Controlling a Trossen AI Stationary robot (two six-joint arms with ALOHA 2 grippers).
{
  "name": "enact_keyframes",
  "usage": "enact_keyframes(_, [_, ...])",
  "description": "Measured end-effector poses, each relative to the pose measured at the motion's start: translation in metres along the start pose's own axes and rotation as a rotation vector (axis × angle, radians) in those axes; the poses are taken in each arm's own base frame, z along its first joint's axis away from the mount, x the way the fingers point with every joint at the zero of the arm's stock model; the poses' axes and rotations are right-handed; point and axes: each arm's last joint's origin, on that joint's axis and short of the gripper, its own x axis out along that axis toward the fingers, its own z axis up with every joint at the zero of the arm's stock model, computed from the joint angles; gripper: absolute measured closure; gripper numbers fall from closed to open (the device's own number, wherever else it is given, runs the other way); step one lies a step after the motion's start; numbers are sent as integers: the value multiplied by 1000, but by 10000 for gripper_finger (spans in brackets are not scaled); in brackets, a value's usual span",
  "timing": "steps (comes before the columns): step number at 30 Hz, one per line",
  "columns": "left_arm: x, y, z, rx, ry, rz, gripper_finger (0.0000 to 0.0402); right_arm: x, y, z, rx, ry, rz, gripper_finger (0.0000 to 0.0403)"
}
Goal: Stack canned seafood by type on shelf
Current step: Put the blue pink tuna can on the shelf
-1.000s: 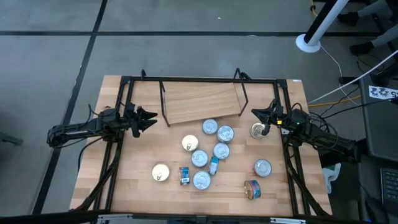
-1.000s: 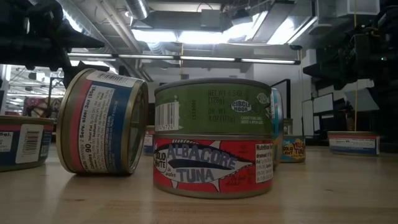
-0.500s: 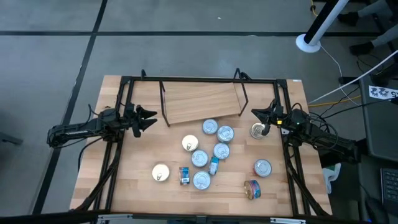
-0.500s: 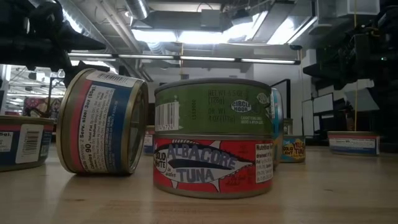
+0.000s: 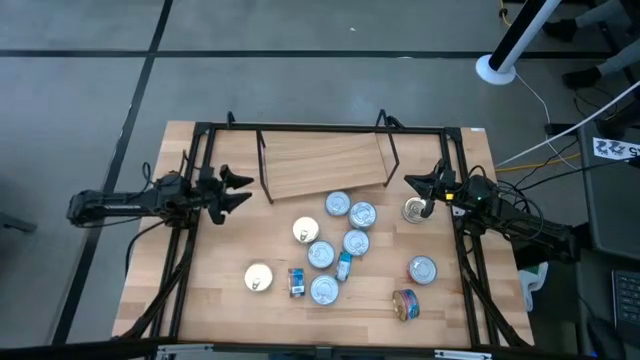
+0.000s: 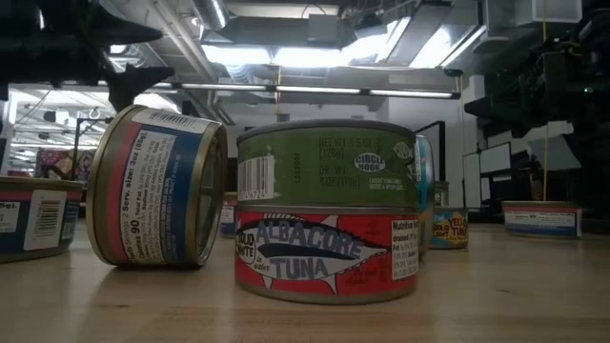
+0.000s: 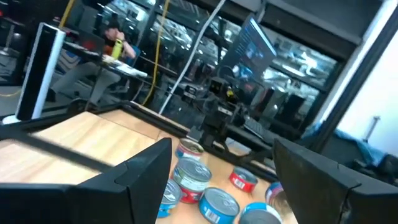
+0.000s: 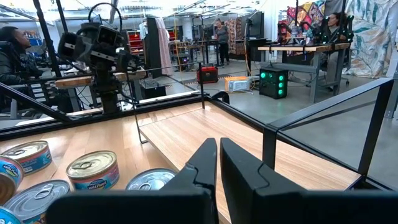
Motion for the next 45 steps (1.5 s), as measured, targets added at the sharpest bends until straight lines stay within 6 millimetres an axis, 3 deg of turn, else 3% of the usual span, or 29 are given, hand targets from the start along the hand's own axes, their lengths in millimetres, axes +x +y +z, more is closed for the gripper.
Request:
enact_keyframes(14, [51,-37,38,257,140,-35,127,0,0,0,0,0,0,379])
enact_keyframes(22, [93,-61,43,450,243,-87,127,0,0,0,52,0,0,379])
enact_keyframes(33, [125,-77,7,637,531,-151,127,0,1,3,85,-8,45,369])
enact_keyframes(45, [140,-69,-49,754,749,-183,127,-3,7,23,113,-164,198,250])
